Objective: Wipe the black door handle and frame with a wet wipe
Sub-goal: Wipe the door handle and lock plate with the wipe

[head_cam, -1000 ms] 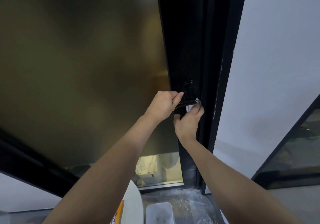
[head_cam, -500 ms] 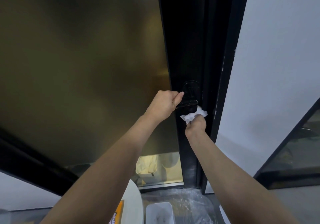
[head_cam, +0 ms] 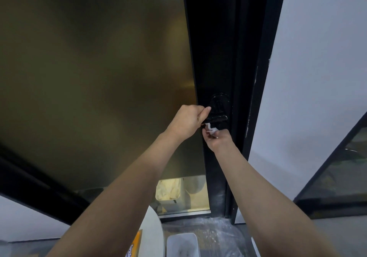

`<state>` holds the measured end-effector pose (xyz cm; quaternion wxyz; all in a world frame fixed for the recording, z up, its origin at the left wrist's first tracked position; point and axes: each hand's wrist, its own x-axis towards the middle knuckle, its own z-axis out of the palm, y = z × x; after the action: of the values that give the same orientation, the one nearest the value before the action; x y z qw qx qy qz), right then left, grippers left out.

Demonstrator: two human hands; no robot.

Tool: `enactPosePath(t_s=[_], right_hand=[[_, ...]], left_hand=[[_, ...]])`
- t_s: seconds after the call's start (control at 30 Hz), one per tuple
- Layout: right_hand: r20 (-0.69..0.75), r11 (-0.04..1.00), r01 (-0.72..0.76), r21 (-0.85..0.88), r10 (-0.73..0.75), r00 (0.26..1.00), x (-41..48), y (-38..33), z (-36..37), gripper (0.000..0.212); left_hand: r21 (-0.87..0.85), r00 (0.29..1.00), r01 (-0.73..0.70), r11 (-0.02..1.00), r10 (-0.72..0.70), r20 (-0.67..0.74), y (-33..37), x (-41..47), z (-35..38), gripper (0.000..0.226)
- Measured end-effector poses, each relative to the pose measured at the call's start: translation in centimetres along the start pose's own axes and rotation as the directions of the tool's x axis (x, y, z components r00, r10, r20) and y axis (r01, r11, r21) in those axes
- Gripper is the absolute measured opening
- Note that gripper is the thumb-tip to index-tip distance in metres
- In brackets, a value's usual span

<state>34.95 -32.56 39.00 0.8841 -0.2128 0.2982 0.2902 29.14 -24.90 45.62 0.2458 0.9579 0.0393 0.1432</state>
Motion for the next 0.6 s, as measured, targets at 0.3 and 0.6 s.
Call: enactPosePath(t_s=[0.3, 0.6], right_hand=[[0.004, 0.952, 0.204, -0.229, -0.209, 0.978, -0.1, -0.5, -1.9, 0.037], [0.194, 0.555, 0.570, -0.606, -0.591, 0.783, -1.3, -2.4, -1.9, 0.013]], left_hand=[[-0.001, 1.000, -0.023, 1.000, 0.022, -0.019, -0.3, 0.2, -0.1, 0.051], [-0.021, 0.999, -0.043, 0.999, 0.042, -0.032, -0.7, 0.1, -0.1, 0.051]])
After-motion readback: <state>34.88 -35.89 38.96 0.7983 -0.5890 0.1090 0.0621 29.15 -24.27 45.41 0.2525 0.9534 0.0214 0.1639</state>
